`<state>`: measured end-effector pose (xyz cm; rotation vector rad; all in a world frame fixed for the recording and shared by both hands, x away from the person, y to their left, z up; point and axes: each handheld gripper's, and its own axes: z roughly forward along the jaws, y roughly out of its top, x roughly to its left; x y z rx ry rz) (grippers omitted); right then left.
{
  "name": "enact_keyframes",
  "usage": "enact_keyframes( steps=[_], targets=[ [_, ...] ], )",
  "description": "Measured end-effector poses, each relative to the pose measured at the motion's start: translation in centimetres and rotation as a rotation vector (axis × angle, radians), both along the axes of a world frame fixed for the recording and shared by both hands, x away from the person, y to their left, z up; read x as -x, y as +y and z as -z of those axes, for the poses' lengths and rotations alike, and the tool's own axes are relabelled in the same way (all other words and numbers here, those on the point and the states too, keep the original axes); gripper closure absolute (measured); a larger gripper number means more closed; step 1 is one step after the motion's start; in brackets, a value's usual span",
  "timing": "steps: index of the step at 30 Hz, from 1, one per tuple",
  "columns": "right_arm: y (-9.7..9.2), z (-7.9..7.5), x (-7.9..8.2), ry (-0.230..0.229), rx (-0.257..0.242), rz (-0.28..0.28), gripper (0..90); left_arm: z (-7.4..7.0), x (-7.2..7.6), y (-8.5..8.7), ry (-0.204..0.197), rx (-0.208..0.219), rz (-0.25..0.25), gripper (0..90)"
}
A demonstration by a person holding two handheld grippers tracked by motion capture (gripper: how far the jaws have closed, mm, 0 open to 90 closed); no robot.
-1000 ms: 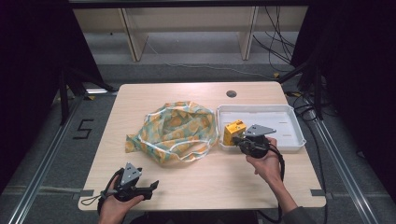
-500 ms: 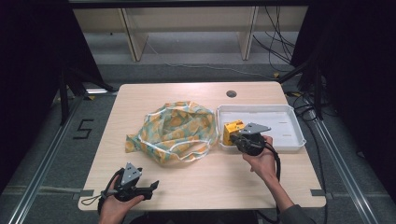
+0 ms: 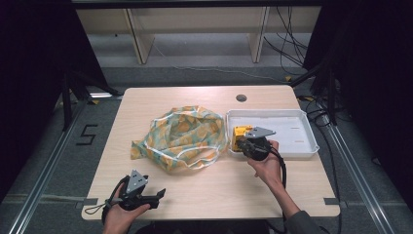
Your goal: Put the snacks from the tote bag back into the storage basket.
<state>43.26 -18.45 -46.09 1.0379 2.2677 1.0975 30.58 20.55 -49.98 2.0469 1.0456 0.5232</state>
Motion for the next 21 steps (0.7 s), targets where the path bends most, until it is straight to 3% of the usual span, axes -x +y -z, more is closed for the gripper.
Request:
enact_keyframes(
  steps=[1,4,12,13,15,16,19,20,21],
  targets=[
    [0.1,-0.1,0.1,0.017,-0.008,0.01,90.0,0.0,0.0,0.0,0.001,-0.001,0.001,19.7],
    [0.2,0.0,-0.1,0.002,-0.002,0.005,90.0,0.0,0.0,0.0,0.006,0.009,-0.01,19.7],
    [0.5,0.0,-0.1,0.012,-0.003,0.01,89.1,-0.1,0.0,0.1,0.006,-0.017,0.011,19.7],
    [0.5,0.0,-0.1,0.013,-0.004,0.011,88.5,0.0,0.0,0.0,0.003,-0.002,0.002,19.7],
    [0.4,-0.1,0.0,0.018,-0.006,-0.001,85.4,-0.1,0.0,0.1,0.0,-0.02,0.007,19.7],
    [0.4,-0.1,0.1,0.016,-0.014,-0.003,83.8,0.0,0.1,0.1,0.006,-0.001,-0.003,19.7],
    [0.3,-0.4,0.4,0.004,-0.029,-0.007,79.5,-0.1,0.0,0.2,0.0,-0.009,0.008,19.7],
    [0.1,-0.8,1.0,0.009,-0.055,-0.003,72.1,-0.1,0.1,0.1,0.004,0.001,0.005,19.7],
    [-0.1,-0.9,1.1,0.003,-0.047,-0.009,71.0,0.0,0.1,0.0,0.005,0.004,-0.003,19.7]
  ],
)
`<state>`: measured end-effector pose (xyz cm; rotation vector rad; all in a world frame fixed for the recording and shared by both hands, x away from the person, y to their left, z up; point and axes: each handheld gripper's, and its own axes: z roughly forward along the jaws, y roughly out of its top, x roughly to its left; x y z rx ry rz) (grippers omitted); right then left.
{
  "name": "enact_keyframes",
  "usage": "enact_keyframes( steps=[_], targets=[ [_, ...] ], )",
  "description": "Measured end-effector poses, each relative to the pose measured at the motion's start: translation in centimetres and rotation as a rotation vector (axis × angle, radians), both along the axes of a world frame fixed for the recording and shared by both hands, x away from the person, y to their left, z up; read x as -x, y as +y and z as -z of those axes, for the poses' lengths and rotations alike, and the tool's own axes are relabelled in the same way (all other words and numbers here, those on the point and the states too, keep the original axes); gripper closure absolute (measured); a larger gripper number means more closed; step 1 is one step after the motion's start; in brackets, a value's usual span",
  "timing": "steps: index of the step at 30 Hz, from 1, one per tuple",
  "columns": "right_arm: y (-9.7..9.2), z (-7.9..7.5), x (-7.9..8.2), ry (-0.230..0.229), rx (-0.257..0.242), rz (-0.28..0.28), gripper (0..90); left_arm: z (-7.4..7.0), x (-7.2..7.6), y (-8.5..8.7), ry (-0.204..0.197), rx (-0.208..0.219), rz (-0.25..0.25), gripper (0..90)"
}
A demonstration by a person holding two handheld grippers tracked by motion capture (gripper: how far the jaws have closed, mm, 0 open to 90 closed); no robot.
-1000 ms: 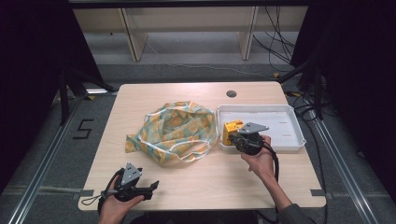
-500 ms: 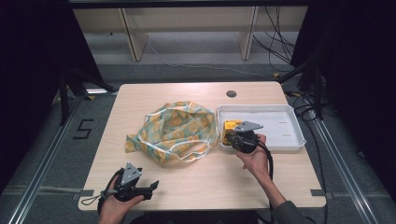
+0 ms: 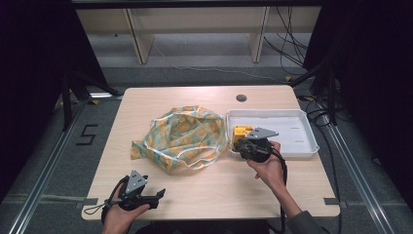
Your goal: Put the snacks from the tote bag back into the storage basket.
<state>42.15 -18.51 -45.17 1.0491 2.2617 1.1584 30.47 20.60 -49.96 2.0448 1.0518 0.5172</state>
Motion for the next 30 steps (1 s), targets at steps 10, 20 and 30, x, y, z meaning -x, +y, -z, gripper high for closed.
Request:
enact_keyframes(
  steps=[10,20,30],
  targets=[
    [-1.8,-0.9,1.3,-0.001,-0.036,0.013,54.9,0.0,0.0,0.0,0.003,-0.001,0.0,19.7],
    [-3.3,-0.8,2.1,0.013,-0.074,0.06,43.1,0.0,0.0,0.0,0.0,0.003,0.0,19.7],
    [-4.7,-0.3,2.4,0.006,-0.105,0.063,35.0,-0.1,-0.1,0.1,-0.007,-0.015,0.008,19.8]
  ],
)
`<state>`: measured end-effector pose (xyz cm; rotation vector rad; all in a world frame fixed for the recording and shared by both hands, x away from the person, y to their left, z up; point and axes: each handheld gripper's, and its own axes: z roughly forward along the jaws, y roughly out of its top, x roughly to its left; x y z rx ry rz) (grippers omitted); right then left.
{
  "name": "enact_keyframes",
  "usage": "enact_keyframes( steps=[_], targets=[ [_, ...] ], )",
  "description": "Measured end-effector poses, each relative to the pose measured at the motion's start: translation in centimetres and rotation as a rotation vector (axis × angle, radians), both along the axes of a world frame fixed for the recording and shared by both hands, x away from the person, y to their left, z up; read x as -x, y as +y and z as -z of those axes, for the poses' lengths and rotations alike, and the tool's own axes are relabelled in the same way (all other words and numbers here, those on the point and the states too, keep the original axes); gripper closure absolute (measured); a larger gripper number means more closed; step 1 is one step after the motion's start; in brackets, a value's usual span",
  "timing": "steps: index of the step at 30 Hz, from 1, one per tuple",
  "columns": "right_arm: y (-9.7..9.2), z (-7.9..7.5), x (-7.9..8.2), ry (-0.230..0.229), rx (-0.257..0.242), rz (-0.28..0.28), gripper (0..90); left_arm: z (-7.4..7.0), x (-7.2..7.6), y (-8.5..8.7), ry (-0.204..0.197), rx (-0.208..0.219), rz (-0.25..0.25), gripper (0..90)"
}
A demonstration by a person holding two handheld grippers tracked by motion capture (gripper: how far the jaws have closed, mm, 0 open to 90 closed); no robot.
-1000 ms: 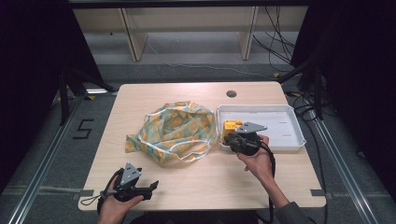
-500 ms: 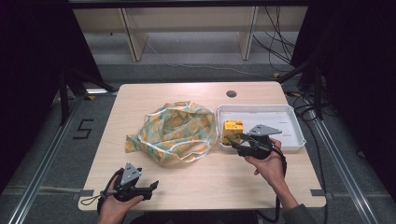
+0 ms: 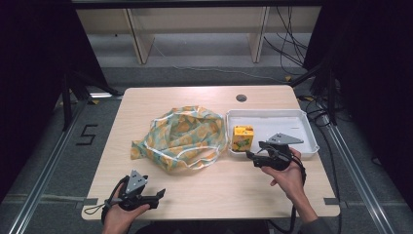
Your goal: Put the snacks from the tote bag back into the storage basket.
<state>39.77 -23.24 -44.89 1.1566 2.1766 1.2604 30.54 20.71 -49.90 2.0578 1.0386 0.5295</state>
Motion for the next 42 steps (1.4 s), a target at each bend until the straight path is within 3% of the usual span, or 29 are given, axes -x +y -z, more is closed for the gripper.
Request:
enact_keyframes(
  steps=[2,4,5,7,9,11,13,20,21,27,28,31,37,42],
  targets=[
    [0.0,0.0,0.2,0.014,-0.002,0.003,34.7,0.0,0.0,0.0,0.002,0.0,0.002,19.7],
    [-0.1,0.2,0.3,0.0,0.004,0.002,34.0,0.1,0.1,-0.1,0.007,0.019,-0.008,19.7],
    [0.1,0.1,0.7,0.027,-0.017,0.023,34.0,0.1,0.1,-0.1,0.007,0.019,-0.009,19.7],
    [-0.2,0.2,0.7,-0.002,0.011,0.006,33.8,0.2,0.0,-0.1,0.002,0.027,-0.01,19.7],
    [0.0,0.1,1.1,0.041,-0.009,0.017,33.6,0.1,0.1,-0.1,0.005,0.022,-0.009,19.7],
    [-0.1,0.4,0.9,0.002,0.001,-0.01,33.3,0.1,0.1,-0.1,0.007,0.022,-0.006,19.7],
    [0.0,0.4,1.3,0.029,0.001,-0.004,32.6,0.1,0.1,-0.1,0.008,0.02,-0.005,19.7],
    [-0.1,0.7,1.7,0.007,0.013,-0.03,30.6,0.1,0.1,-0.1,0.008,0.021,-0.006,19.7],
    [0.0,0.7,2.2,0.033,0.005,-0.016,30.0,0.1,0.1,-0.1,0.008,0.021,-0.006,19.7],
    [0.0,1.0,2.8,0.027,0.001,-0.038,28.9,0.1,0.1,-0.1,0.008,0.021,-0.005,19.7],
    [-0.1,1.0,2.8,0.015,0.022,-0.046,28.7,0.1,0.1,-0.1,0.008,0.021,-0.005,19.7],
    [0.0,1.2,3.3,0.031,0.009,-0.039,28.0,0.1,0.0,0.0,-0.002,0.0,0.004,19.7],
    [-0.2,1.8,3.6,0.032,0.011,-0.047,26.5,0.2,0.1,-0.1,0.007,0.023,-0.012,19.7],
    [-0.6,2.1,3.9,0.04,0.028,-0.066,23.8,0.1,0.0,-0.1,-0.001,0.009,-0.003,19.7]
  ],
)
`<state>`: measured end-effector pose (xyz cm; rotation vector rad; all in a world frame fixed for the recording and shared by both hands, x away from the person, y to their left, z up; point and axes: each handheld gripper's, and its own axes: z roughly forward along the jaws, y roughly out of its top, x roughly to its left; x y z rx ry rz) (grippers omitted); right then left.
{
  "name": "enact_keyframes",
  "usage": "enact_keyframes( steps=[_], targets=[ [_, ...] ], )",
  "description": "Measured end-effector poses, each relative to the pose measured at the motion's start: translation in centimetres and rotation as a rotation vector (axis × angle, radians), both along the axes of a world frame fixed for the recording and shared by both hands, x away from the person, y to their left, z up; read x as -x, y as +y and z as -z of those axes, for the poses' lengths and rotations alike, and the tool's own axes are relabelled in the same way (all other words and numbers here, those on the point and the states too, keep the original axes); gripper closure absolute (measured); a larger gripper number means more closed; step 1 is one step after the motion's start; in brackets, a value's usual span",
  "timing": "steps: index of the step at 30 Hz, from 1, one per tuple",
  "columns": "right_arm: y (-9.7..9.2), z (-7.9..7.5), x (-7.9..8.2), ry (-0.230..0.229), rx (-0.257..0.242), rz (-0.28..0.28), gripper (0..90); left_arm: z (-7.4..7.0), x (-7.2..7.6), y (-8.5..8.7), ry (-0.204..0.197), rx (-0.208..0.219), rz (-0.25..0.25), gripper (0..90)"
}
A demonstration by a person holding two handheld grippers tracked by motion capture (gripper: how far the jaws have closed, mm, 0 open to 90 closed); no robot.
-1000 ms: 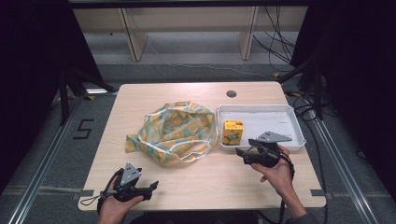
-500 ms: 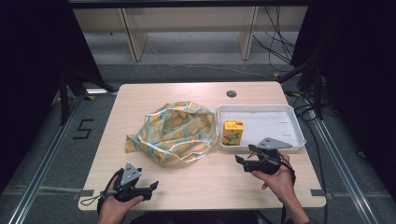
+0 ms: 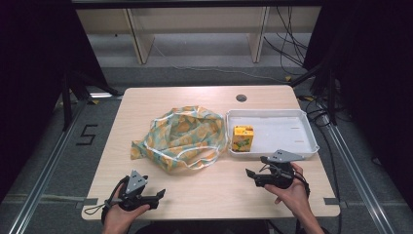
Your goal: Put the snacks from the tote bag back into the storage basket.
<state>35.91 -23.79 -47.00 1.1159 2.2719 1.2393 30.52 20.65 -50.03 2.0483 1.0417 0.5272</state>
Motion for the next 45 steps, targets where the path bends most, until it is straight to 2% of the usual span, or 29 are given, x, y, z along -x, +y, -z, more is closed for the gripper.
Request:
enact_keyframes(
  steps=[1,2,3,4,5,7,8,9,13,14,15,16,17,21,22,23,24,26,27,28,29,30,31,32,35,36,38,40,45],
  targets=[
    [0.2,0.1,0.3,0.017,-0.017,0.011,23.7,0.0,0.0,0.0,-0.001,-0.001,0.0,19.7],
    [0.0,0.2,0.2,0.001,-0.006,-0.005,23.6,0.0,0.0,0.0,-0.001,-0.001,0.001,19.7],
    [0.0,0.2,0.3,0.004,-0.003,-0.004,23.4,0.1,0.1,-0.1,0.01,0.015,-0.012,19.7],
    [-0.1,0.3,0.4,0.005,-0.001,-0.006,23.2,0.0,0.0,0.0,0.008,0.007,-0.012,19.7],
    [0.1,0.3,0.7,0.023,-0.005,0.015,22.8,0.1,0.0,-0.1,0.009,0.009,-0.013,19.7],
    [-0.2,0.5,0.7,0.01,-0.002,-0.008,22.5,0.0,0.0,0.0,-0.001,-0.003,0.001,19.8],
    [-0.1,0.5,1.1,0.037,-0.008,0.006,22.2,0.0,0.0,0.0,-0.001,-0.003,0.001,19.7],
    [-0.2,0.7,1.0,0.019,0.0,-0.007,21.9,0.0,0.0,0.0,0.002,0.001,0.003,19.7],
    [-0.1,1.0,1.7,0.031,0.005,0.004,20.9,0.0,0.0,0.0,0.001,0.003,0.001,19.7],
    [-0.3,1.0,1.6,0.028,0.02,-0.01,20.7,0.0,0.0,0.1,0.006,-0.012,0.011,19.7],
    [-0.1,1.1,1.9,0.038,0.013,0.0,20.5,0.0,0.0,0.1,0.006,-0.012,0.011,19.7],
    [-0.2,1.2,1.9,0.034,0.029,-0.01,20.3,0.0,0.0,0.0,0.004,-0.011,0.009,19.7],
    [-0.1,1.3,2.2,0.057,0.023,0.002,20.2,0.0,0.0,0.0,0.004,-0.013,0.01,19.7],
    [-0.3,1.6,2.4,0.054,0.054,-0.023,19.6,0.0,0.0,0.0,0.003,-0.012,0.009,19.7],
    [-0.3,1.7,2.6,0.049,0.057,-0.016,19.6,0.0,0.0,0.1,0.004,-0.016,0.013,19.7],
    [-0.3,1.7,2.7,0.051,0.064,-0.016,19.5,-0.1,0.0,0.2,0.009,-0.039,0.025,19.7],
    [-0.3,1.8,2.7,0.057,0.058,-0.033,19.3,-0.1,0.0,0.1,0.006,-0.029,0.019,19.7],
    [-0.3,1.8,2.9,0.067,0.064,-0.029,19.2,-0.1,0.0,0.2,0.009,-0.043,0.027,19.7],
    [-0.3,1.9,3.1,0.052,0.066,-0.011,19.1,-0.1,0.0,0.2,0.009,-0.038,0.024,19.7],
    [-0.3,1.9,3.2,0.053,0.078,-0.025,18.7,-0.1,0.0,0.2,0.006,-0.041,0.029,19.7],
    [-0.3,2.0,3.3,0.057,0.069,-0.031,18.5,-0.1,0.0,0.2,0.007,-0.04,0.028,19.7],
    [-0.4,2.2,3.4,0.036,0.088,-0.037,18.3,-0.1,0.0,0.2,0.012,-0.041,0.028,19.7],
    [-0.3,2.1,3.7,0.059,0.085,-0.024,18.3,-0.1,0.0,0.2,0.008,-0.042,0.028,19.7],
    [-0.4,2.2,3.6,0.036,0.094,-0.031,18.1,-0.1,0.0,0.2,0.01,-0.039,0.024,19.7],
    [-0.5,2.3,3.8,0.039,0.101,-0.032,17.7,-0.1,0.0,0.2,0.009,-0.042,0.026,19.7],
    [-0.5,2.3,4.0,0.058,0.102,-0.033,17.7,-0.1,0.0,0.2,0.009,-0.041,0.026,19.7],
    [-0.6,2.3,3.9,0.043,0.107,-0.036,17.7,-0.1,-0.1,0.2,0.009,-0.045,0.031,19.7],
    [-0.7,2.3,4.1,0.074,0.104,-0.025,17.7,-0.1,-0.1,0.3,0.016,-0.051,0.031,19.7],
    [-0.7,2.4,4.1,0.064,0.108,-0.029,17.7,-0.1,-0.1,0.3,0.013,-0.05,0.032,19.7]
  ],
)
